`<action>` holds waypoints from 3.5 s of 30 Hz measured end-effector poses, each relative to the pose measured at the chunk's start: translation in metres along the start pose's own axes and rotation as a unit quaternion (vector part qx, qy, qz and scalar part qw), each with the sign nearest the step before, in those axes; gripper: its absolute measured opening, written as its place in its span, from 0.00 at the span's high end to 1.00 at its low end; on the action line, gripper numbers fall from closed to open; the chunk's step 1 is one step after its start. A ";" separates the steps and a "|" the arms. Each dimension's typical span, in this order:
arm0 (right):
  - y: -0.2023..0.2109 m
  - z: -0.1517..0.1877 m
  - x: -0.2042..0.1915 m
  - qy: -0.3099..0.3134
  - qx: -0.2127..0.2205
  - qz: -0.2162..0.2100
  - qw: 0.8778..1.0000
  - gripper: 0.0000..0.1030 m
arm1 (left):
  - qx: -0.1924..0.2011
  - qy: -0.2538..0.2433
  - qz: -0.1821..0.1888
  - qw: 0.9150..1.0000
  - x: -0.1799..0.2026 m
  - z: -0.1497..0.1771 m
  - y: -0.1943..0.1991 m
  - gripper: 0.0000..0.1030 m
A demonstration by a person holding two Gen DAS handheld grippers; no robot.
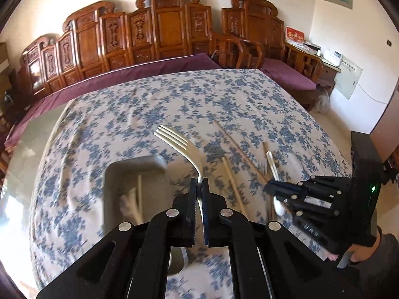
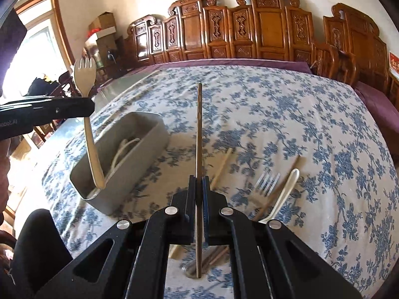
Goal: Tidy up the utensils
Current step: 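Carry the white fork into the steel tray and open the left tool, then lower the wooden chopstick into the tray and open the right tool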
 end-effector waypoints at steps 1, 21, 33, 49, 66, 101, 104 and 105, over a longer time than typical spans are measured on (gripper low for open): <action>0.001 -0.001 -0.004 0.002 0.001 -0.002 1.000 0.94 | 0.000 0.002 -0.003 1.000 -0.007 0.002 0.002 0.97; -0.012 0.006 -0.021 0.006 -0.014 -0.015 1.000 0.94 | -0.122 -0.017 -0.045 0.991 -0.047 0.049 -0.108 0.97; -0.015 0.004 -0.024 0.009 -0.015 -0.019 1.000 0.94 | -0.138 -0.010 -0.049 0.989 -0.048 0.058 -0.131 0.97; -0.032 0.009 -0.061 -0.001 -0.035 -0.030 0.999 0.94 | -0.060 0.030 -0.052 0.996 -0.086 0.066 -0.062 0.90; -0.069 -0.018 -0.134 -0.015 -0.057 -0.047 0.997 0.94 | -0.006 0.055 -0.061 0.997 -0.150 0.080 -0.007 0.17; -0.144 -0.030 -0.128 -0.090 -0.099 -0.015 0.991 0.91 | -0.008 0.095 -0.050 0.994 -0.189 0.113 0.006 0.16; -0.118 -0.035 -0.127 -0.070 -0.076 -0.022 0.994 0.91 | -0.003 0.088 -0.048 0.995 -0.182 0.111 0.010 0.16; -0.110 -0.035 -0.125 -0.063 -0.070 -0.018 0.995 0.91 | -0.002 0.085 -0.047 0.995 -0.179 0.110 0.011 0.16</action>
Point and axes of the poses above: each gripper's, at about its wrist camera, not at the fingertips, and y roughly against the way its jaws point, x to its right, z to its underside, the point moved 7 cm from there along -y, roughly the way its jaws point, and after that the axes turned 13 degrees about -z, right-handed, at the moved point
